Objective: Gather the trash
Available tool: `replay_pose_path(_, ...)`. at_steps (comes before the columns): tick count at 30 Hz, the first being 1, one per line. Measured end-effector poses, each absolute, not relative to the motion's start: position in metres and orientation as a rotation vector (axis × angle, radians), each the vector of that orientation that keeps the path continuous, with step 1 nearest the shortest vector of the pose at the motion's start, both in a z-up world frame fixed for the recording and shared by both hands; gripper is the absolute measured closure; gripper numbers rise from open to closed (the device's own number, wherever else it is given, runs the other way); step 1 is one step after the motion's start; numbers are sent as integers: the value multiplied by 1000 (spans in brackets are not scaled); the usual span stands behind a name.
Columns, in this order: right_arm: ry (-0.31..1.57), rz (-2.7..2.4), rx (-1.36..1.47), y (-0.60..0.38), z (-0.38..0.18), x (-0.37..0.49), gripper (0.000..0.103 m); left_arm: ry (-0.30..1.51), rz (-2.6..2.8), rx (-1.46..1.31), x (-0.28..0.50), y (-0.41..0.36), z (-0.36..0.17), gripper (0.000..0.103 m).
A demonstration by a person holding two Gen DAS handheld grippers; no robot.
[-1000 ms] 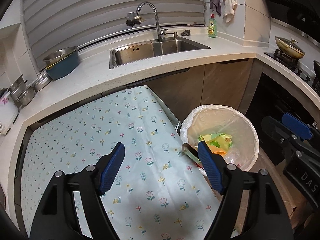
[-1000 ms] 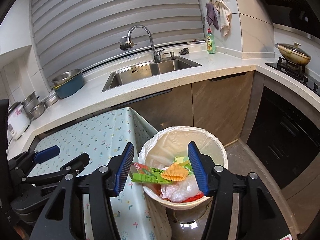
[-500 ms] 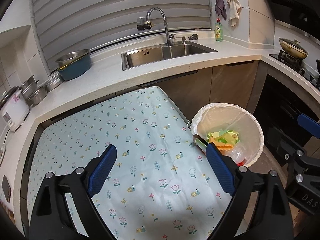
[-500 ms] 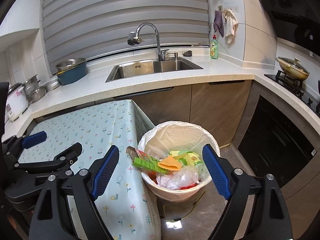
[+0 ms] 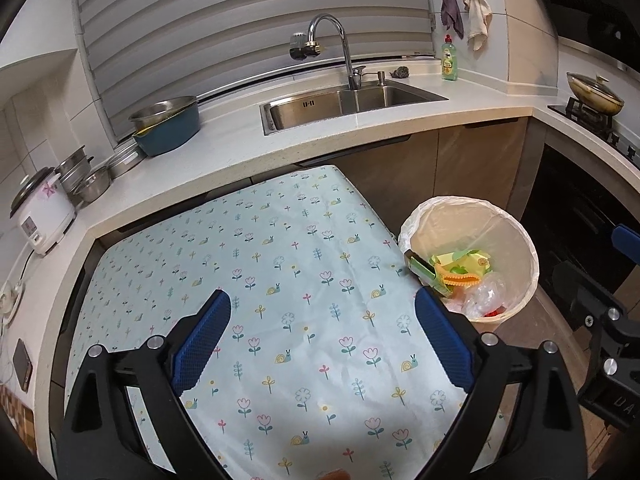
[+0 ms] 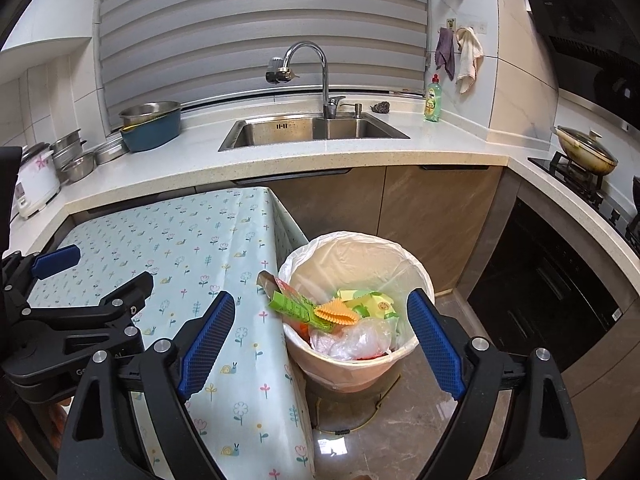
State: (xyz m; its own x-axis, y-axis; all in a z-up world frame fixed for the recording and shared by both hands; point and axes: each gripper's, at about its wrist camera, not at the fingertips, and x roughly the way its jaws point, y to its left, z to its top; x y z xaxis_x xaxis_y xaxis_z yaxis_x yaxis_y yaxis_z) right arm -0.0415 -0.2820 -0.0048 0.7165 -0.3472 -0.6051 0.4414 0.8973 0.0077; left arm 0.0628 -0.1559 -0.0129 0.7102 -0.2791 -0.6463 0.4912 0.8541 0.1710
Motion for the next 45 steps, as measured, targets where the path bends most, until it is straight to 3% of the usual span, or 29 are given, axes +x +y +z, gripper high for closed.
replay_pose_path(45, 689, -438, 131, -282, -22, -38, 19, 694, -407, 325, 62, -161, -24, 14)
